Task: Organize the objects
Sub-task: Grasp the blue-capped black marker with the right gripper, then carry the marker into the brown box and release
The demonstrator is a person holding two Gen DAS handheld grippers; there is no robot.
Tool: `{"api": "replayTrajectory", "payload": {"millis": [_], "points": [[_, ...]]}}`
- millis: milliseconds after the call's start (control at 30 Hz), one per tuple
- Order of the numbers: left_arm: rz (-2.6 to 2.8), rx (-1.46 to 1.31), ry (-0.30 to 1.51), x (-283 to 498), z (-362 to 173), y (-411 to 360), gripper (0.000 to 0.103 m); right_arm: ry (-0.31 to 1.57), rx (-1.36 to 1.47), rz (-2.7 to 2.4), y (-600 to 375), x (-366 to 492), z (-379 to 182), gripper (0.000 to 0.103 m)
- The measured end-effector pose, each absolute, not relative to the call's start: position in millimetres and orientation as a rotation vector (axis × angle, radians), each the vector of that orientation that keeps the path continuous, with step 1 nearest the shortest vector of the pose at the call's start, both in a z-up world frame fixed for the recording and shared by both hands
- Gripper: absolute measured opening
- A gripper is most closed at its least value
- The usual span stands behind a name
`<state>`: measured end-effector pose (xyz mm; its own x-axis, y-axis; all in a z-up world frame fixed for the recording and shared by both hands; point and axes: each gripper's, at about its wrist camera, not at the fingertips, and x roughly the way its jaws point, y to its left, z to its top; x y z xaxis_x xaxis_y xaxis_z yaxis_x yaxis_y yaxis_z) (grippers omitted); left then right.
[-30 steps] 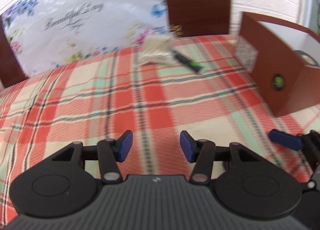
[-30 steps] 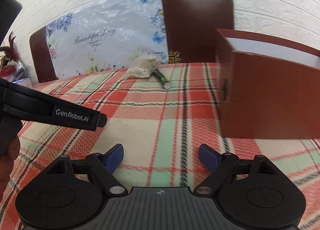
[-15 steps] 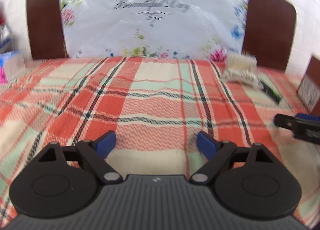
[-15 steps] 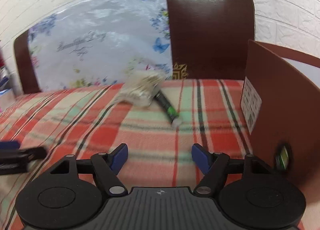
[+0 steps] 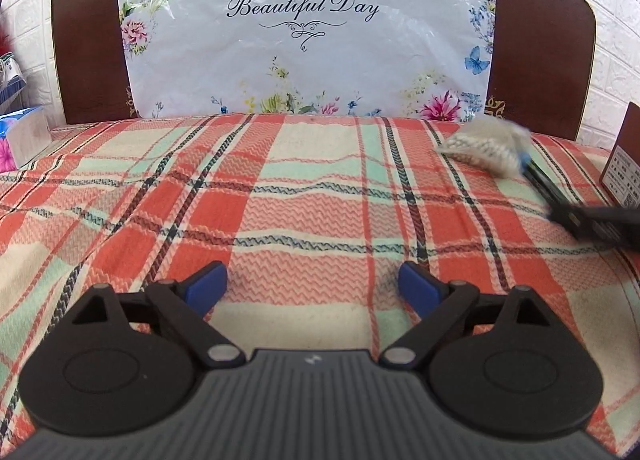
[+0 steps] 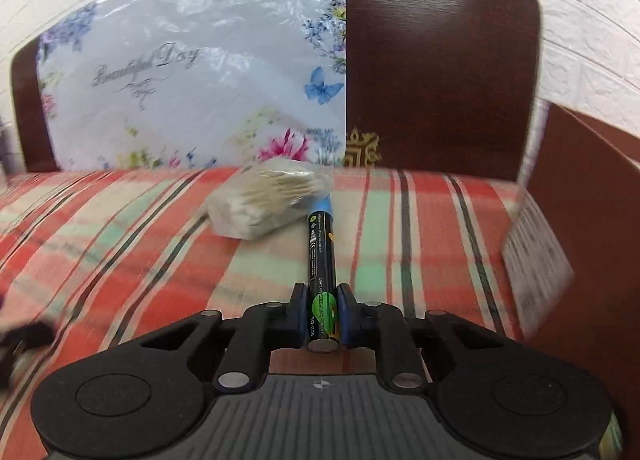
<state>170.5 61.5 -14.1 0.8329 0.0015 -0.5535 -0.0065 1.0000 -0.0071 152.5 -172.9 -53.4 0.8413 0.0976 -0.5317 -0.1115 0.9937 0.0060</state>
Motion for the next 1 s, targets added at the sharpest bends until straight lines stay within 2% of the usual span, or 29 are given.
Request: {"api": "replayTrajectory", "payload": {"millis": [267, 333, 533, 633, 733, 767, 800, 833, 900, 1000], "points": [[0.033, 0.029, 0.600, 168.7, -10.9, 54.3, 0.095, 0.597, 0.059, 0.204, -203.0, 7.0, -54.5, 0.016], [0.065, -0.006, 0.649, 163.4, -3.0, 46.7, 0.091, 0.594, 0.132, 0.213, -218.3, -18.5, -55.5, 0.016], [-0.324, -0.208, 0.832, 125.7, 22.3, -22.1, 0.086, 0.592, 0.326, 0.244, -243.6, -26.8, -61.9, 0.015], [-0.402, -0.191, 0.934, 116.5, 21.0, -64.2, 0.085, 0.585, 0.403, 0.267, -250.4, -25.3, -65.4, 0.015], [-0.389, -0.144, 0.928, 112.7, 18.0, -91.6, 0.086, 0.547, 0.468, 0.311, -263.1, -33.8, -65.2, 0.015], [-0.388, -0.129, 0.914, 111.8, 17.2, -97.6, 0.070, 0.529, 0.482, 0.330, -264.5, -36.1, -64.7, 0.015], [-0.406, -0.106, 0.900, 111.2, 17.4, -102.4, 0.040, 0.515, 0.489, 0.343, -265.2, -38.3, -64.1, 0.015], [-0.424, -0.097, 0.904, 111.6, 17.7, -105.7, 0.039, 0.507, 0.494, 0.353, -265.6, -40.1, -63.6, 0.016], [-0.433, -0.127, 0.917, 111.7, 24.4, -107.7, 0.030, 0.505, 0.490, 0.350, -264.1, -41.4, -62.7, 0.015], [-0.487, -0.107, 0.852, 105.5, 56.9, -117.4, 0.024, 0.457, 0.514, 0.362, -267.9, -47.3, -51.0, 0.016]]}}
